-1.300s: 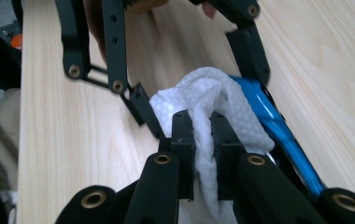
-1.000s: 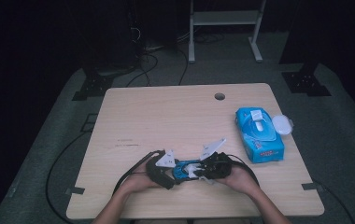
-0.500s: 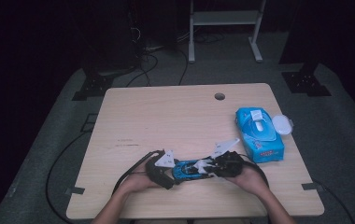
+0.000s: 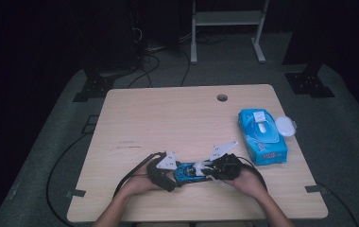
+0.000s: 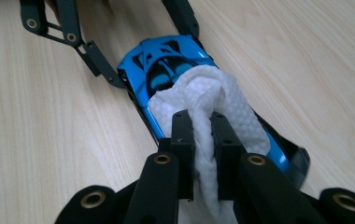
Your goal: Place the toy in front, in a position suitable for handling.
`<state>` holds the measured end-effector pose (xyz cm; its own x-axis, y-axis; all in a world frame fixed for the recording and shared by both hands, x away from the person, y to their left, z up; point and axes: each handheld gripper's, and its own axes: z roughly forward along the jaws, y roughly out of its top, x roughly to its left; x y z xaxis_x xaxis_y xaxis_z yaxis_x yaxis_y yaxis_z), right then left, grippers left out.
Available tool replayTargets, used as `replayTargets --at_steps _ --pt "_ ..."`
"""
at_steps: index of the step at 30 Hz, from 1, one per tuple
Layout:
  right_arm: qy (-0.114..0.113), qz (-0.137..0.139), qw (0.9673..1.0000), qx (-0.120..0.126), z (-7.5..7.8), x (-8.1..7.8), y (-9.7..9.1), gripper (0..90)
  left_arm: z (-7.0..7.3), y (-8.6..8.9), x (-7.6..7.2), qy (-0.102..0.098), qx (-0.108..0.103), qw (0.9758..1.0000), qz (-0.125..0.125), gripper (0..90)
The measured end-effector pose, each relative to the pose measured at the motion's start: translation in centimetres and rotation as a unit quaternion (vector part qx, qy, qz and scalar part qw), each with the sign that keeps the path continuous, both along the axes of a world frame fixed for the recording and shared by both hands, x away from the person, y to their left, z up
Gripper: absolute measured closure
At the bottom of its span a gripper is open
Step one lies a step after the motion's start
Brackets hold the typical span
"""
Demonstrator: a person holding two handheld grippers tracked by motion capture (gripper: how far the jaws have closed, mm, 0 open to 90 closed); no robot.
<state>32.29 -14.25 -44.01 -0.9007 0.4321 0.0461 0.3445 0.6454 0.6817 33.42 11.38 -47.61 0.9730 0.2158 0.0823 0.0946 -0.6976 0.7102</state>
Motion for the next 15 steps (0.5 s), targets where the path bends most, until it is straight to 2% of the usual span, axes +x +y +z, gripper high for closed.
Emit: replayTargets --at_steps 5,8,10,15 --pt "0.012 -0.016 0.9998 0.008 -0.3 0.2 -1.3 81.9 0.0 0.0 0.0 0.005 0.002 1.0 0.005 24.7" --pt "0.01 -0.016 0.9998 -0.002 -0.1 0.2 -0.9 81.9 0.0 0.0 0.0 0.007 -0.001 1.0 0.006 24.9" --pt "0.006 -0.01 0.9999 0.002 0.2 0.2 0.0 81.9 0.0 -0.1 0.1 0.005 0.001 1.0 0.003 25.0" --pt "0.0 0.032 0.9995 -0.001 0.4 0.6 4.1 82.0 0.0 -0.2 0.0 0.007 -0.003 0.9999 0.007 25.0"
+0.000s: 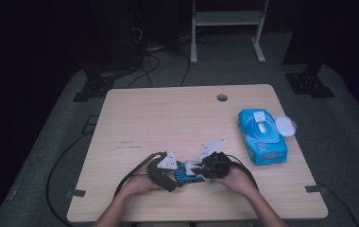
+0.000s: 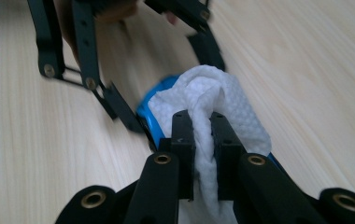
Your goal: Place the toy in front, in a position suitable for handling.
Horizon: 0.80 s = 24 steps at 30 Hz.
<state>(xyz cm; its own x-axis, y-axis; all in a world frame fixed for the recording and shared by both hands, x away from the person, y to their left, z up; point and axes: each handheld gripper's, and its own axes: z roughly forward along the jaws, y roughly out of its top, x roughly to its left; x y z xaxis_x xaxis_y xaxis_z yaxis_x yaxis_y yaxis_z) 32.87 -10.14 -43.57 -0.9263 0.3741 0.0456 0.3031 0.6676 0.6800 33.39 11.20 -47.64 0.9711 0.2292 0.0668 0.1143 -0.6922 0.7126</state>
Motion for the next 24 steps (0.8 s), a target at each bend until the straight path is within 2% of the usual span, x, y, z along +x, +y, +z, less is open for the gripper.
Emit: replayTargets --at_steps 2,4,5,6,8,11,14,20,24 --pt "-0.001 0.013 0.9999 -0.007 -0.3 0.1 1.5 82.0 0.0 0.0 0.0 -0.001 0.001 1.0 -0.001 25.1" --pt "0.007 0.031 0.9994 -0.01 -0.9 0.0 3.2 81.9 0.0 0.0 0.0 -0.001 -0.001 1.0 0.0 25.1" --pt "-0.002 0.036 0.9993 -0.011 -1.1 -0.1 3.8 82.1 0.0 0.0 -0.1 0.0 -0.002 1.0 0.0 25.1" --pt "0.001 0.039 0.9992 -0.01 -1.2 -0.1 4.3 82.1 0.0 0.0 -0.1 0.0 -0.002 1.0 0.0 25.1" --pt "0.006 0.043 0.999 -0.01 -1.2 0.1 4.4 82.1 0.0 0.0 -0.1 0.0 -0.002 1.0 0.0 25.1" --pt "0.008 0.037 0.9992 -0.014 -0.9 0.5 3.4 82.2 0.0 0.1 0.0 -0.002 0.001 1.0 -0.003 25.1" --pt "0.006 0.009 0.9999 -0.008 -0.4 0.9 2.4 82.2 0.0 0.0 0.0 0.0 -0.002 1.0 0.0 25.1" --pt "-0.014 0.019 0.9995 -0.02 -1.0 1.5 4.3 82.1 0.0 0.0 0.1 0.0 0.0 1.0 -0.002 25.1" --pt "-0.013 0.012 0.9996 -0.024 -0.8 2.3 3.3 82.1 -0.1 0.0 0.1 0.0 -0.004 1.0 -0.001 25.1"
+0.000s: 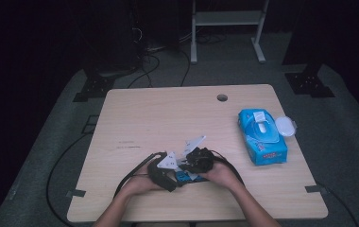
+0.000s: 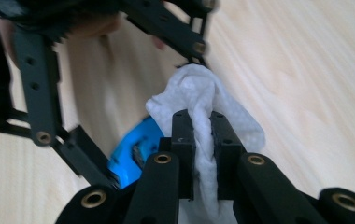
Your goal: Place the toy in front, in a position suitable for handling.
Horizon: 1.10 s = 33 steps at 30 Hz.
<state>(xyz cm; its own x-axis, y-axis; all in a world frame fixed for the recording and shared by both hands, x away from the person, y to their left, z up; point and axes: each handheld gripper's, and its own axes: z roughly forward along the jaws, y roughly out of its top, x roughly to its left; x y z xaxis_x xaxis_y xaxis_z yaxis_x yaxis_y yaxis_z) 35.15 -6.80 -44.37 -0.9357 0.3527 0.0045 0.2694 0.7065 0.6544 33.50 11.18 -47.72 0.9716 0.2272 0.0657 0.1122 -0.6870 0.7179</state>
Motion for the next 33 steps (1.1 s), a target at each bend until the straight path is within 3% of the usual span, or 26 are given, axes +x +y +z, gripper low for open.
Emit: replayTargets --at_steps 3,4,10,12,16,19,26,31,33 --pt "-0.015 -0.019 0.9997 -0.006 0.2 0.3 -0.9 82.2 0.0 0.0 0.0 0.001 -0.001 1.0 0.001 25.1" --pt "-0.006 -0.028 0.9996 -0.002 0.2 0.3 -1.0 82.1 0.0 0.0 0.0 0.003 -0.002 1.0 0.003 25.1" --pt "-0.022 -0.016 0.9996 0.0 0.0 0.1 0.0 82.1 0.1 0.0 0.0 0.0 0.003 1.0 0.001 25.1" --pt "-0.017 -0.013 0.9998 -0.002 0.1 0.2 -0.5 82.1 0.0 0.0 -0.1 0.003 -0.001 1.0 0.003 25.2" --pt "-0.017 -0.033 0.9993 -0.003 0.2 0.5 -2.0 82.2 0.0 -0.1 0.0 0.001 -0.001 1.0 0.002 25.1" --pt "-0.025 -0.026 0.9993 -0.004 0.1 0.3 -1.5 82.1 0.0 -0.1 0.0 0.003 0.001 1.0 0.003 25.1" --pt "-0.018 0.008 0.9998 0.001 -0.3 -0.4 0.6 82.1 0.0 0.0 0.0 0.005 0.001 1.0 0.003 25.1" --pt "-0.013 0.007 0.9999 0.0 -0.1 -0.1 -0.2 82.1 0.0 -0.1 0.0 0.004 -0.002 1.0 0.003 25.2" --pt "-0.015 -0.008 0.9999 0.0 0.1 0.3 -1.1 82.1 0.0 -0.1 0.0 0.002 -0.002 1.0 0.002 25.2"
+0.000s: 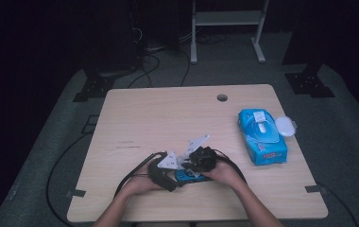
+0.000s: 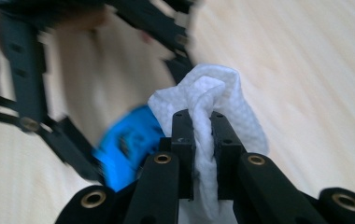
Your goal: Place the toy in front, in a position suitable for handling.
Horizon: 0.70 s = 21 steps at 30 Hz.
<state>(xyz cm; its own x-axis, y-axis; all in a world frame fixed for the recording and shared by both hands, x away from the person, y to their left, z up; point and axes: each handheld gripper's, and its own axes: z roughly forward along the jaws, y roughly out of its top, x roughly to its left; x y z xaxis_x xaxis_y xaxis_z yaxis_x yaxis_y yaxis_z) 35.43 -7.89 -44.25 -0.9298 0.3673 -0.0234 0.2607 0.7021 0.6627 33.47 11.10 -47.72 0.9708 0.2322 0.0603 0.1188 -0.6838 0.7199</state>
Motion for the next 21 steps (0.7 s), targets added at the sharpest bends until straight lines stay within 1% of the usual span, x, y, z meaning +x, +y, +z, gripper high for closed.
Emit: replayTargets --at_steps 1,3,5,6,7,8,9,11,13,15,18,19,21 --pt "-0.002 -0.007 1.0 -0.002 0.1 0.1 -0.4 82.1 0.0 0.0 0.0 0.0 0.0 1.0 0.0 25.2" --pt "0.002 -0.024 0.9997 -0.002 0.2 0.6 -1.8 82.1 0.1 0.1 0.1 -0.004 0.006 1.0 -0.004 25.2" --pt "0.002 -0.035 0.9993 -0.01 0.2 0.8 -3.0 82.2 0.0 0.1 0.1 -0.003 0.004 1.0 -0.003 25.2" --pt "0.009 -0.045 0.9989 -0.01 0.1 0.9 -3.8 82.1 0.0 0.1 0.1 -0.003 0.003 1.0 -0.003 25.2" --pt "0.019 -0.051 0.9985 0.003 0.1 0.9 -4.2 82.1 0.0 0.0 0.0 -0.004 0.004 1.0 -0.003 25.2" --pt "0.024 -0.056 0.9981 0.012 0.0 0.9 -4.5 82.1 0.0 -0.1 0.0 -0.003 0.004 1.0 -0.002 25.2" --pt "0.024 -0.057 0.998 0.012 0.0 0.9 -4.5 82.2 0.1 -0.1 0.1 -0.002 0.004 1.0 -0.002 25.2" --pt "0.016 -0.054 0.9984 0.006 0.0 0.7 -3.9 82.2 0.0 -0.1 0.0 -0.001 0.002 1.0 0.0 25.2" --pt "0.019 -0.052 0.9984 0.013 -0.1 0.7 -3.4 82.2 0.0 -0.1 0.0 -0.001 0.002 1.0 0.001 25.3" --pt "0.018 -0.05 0.9985 0.014 -0.1 0.7 -3.1 82.1 0.0 0.0 0.0 -0.001 0.001 1.0 0.001 25.2" --pt "0.021 -0.051 0.9984 0.012 0.0 0.8 -3.5 82.2 0.0 0.0 0.0 -0.001 0.001 1.0 0.0 25.2" --pt "0.022 -0.055 0.9982 0.01 0.0 0.8 -4.0 82.2 0.0 0.0 0.0 -0.002 0.003 1.0 -0.002 25.3" --pt "0.029 -0.06 0.9976 0.018 0.1 0.8 -4.7 82.2 0.0 0.0 0.1 -0.003 0.003 1.0 -0.002 25.3"
